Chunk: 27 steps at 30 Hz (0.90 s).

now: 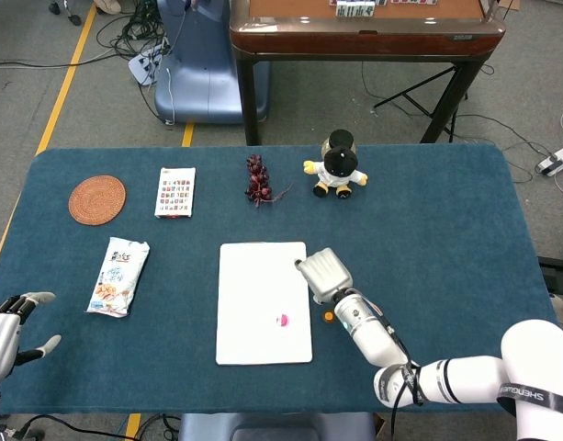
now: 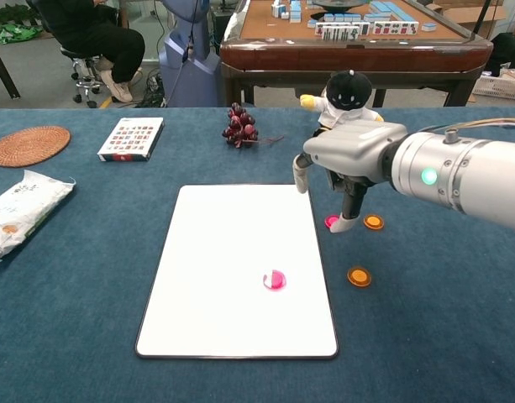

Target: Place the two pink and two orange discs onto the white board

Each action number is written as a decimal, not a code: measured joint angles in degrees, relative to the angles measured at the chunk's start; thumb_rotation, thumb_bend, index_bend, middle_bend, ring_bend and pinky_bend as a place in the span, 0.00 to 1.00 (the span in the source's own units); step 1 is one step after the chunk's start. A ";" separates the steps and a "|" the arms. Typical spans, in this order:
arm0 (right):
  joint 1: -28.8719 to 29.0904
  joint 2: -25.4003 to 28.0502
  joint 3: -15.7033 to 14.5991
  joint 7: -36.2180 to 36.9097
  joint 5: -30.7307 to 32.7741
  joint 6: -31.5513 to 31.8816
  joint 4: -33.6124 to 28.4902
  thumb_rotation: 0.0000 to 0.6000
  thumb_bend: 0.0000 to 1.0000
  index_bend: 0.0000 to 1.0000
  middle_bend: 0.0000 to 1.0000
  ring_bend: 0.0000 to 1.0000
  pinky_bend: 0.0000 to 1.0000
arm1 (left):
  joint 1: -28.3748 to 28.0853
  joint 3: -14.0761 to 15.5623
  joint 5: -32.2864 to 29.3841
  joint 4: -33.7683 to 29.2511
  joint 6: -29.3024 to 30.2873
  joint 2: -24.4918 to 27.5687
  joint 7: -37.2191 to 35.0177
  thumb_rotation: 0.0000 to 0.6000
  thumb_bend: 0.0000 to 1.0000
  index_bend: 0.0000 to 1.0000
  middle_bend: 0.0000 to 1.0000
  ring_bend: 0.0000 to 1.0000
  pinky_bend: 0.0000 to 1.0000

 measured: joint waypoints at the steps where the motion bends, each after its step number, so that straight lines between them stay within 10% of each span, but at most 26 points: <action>1: 0.05 -0.06 0.07 0.02 0.35 -0.06 0.52 1.00 0.12 0.32 1.00 1.00 1.00 | 0.02 -0.03 0.00 0.00 0.06 0.04 -0.08 1.00 0.16 0.40 0.38 0.34 0.48; 27: 0.78 -5.14 0.50 3.01 6.40 -6.00 14.26 1.00 0.16 0.38 1.00 1.00 1.00 | 0.30 -0.23 0.09 -0.32 0.63 0.64 -1.20 1.00 0.16 0.40 0.38 0.34 0.48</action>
